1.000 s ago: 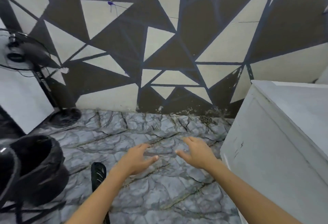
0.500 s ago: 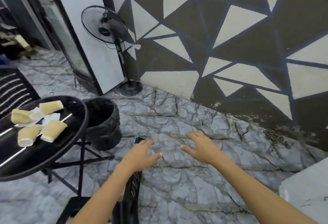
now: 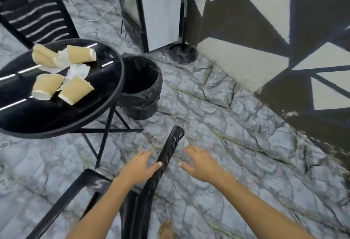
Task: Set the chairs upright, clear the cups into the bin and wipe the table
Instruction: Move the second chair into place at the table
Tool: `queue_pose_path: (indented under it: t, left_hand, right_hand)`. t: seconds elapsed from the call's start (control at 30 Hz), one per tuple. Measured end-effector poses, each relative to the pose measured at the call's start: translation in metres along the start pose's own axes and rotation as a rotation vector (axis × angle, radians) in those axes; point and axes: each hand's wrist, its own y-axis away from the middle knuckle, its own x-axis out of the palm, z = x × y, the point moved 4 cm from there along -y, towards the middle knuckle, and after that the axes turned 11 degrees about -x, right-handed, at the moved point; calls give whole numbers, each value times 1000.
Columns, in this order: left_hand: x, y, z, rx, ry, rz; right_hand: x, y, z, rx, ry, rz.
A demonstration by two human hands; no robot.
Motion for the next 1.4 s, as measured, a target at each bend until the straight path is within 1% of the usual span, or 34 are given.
queue_pose_path:
  t: [0.07, 0.17, 0.3, 0.37, 0.43, 0.53, 0.6, 0.7, 0.8, 0.9, 0.97, 1.0, 1.07, 1.1, 1.13, 1.17, 1.27, 1.33, 1.4]
  left_hand:
    - [21, -32, 25, -40, 28, -1]
    - [71, -93, 66, -106, 62, 7]
    - [151, -153, 115, -194, 71, 130]
    - [184, -173, 128, -191, 110, 166]
    - [207, -186, 130, -180, 204, 166]
    - [226, -202, 134, -212, 335, 130]
    - [235, -206, 139, -242, 396, 117]
    - [246, -204, 141, -284, 493, 94]
    - [255, -195, 132, -296, 595, 23]
    - [261, -188, 127, -318, 658, -10]
    - [263, -184, 128, -323, 693, -30]
    - [264, -182, 128, -328, 701, -35]
    - [265, -178, 129, -335, 697, -15]
    - [263, -173, 126, -337, 706, -6]
    - [257, -167, 123, -331, 717, -1]
    - [249, -161, 119, -318, 726, 9]
    - [210, -138, 97, -268, 721, 68]
    - [171, -119, 72, -164, 737, 54]
    - [132, -102, 41, -58, 705, 7]
  right_hand:
    - [28, -37, -11, -57, 23, 55]
    - [91, -103, -43, -155, 39, 135]
    - [177, -177, -79, -293, 152, 215]
    - [213, -201, -91, -383, 223, 234]
    - [241, -217, -101, -454, 262, 257]
    - [267, -238, -117, -566, 293, 278]
    - [271, -250, -129, -661, 305, 230]
    - [253, -273, -157, -774, 368, 150]
    - [214, -305, -192, -724, 449, 159]
    - [181, -332, -221, -630, 476, 257]
    - [168, -339, -232, -504, 404, 370]
    - [166, -336, -234, -474, 387, 425]
    - [165, -325, -229, -482, 442, 496]
    - [162, -317, -224, -508, 490, 504]
    - [157, -307, -216, -540, 533, 489]
    - [149, -298, -207, -591, 555, 429]
    - [103, -269, -168, -736, 539, 199]
    - [64, -248, -134, -804, 573, 56]
    - [24, -226, -100, -843, 612, -21]
